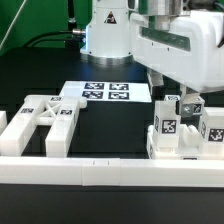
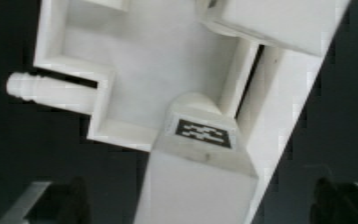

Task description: Assemble chair

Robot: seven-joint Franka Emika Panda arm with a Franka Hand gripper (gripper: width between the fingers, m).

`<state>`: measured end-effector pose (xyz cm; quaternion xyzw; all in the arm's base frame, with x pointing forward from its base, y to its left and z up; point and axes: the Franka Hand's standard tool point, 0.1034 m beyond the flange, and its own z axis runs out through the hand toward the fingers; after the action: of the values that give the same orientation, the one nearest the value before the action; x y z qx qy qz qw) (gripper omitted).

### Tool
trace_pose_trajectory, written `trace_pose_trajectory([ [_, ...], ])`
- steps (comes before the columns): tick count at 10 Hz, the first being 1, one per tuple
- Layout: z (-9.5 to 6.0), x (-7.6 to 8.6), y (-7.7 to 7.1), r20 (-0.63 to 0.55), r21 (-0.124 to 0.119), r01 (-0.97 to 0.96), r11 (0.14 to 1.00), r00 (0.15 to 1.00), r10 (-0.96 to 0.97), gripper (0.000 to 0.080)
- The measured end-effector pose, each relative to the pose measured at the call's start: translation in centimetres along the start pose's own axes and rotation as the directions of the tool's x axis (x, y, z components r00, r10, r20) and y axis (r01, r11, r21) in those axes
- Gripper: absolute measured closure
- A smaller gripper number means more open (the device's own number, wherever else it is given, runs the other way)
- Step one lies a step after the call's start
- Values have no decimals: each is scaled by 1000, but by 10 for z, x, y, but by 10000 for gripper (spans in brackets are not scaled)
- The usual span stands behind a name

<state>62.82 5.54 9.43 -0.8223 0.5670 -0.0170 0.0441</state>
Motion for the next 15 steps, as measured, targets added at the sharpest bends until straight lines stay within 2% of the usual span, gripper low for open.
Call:
trace_pose_trajectory([
  [3,1,1,2,-2,-4,286,958,958,-286,152],
  [7,7,-1,3,-2,-16,595,803,803,-595,151],
  [9,10,0,1,-16,-20,747,665,665,-747,151],
  [12,11,5,2,-9,-41,896,443,443,-897,151],
  [13,12,5,3,-6,-45,922,385,386,-923,151],
  [14,12,5,3,-4,-49,929,368,368,-930,151],
  [15,12,6,3,-4,-50,930,364,364,-931,277],
])
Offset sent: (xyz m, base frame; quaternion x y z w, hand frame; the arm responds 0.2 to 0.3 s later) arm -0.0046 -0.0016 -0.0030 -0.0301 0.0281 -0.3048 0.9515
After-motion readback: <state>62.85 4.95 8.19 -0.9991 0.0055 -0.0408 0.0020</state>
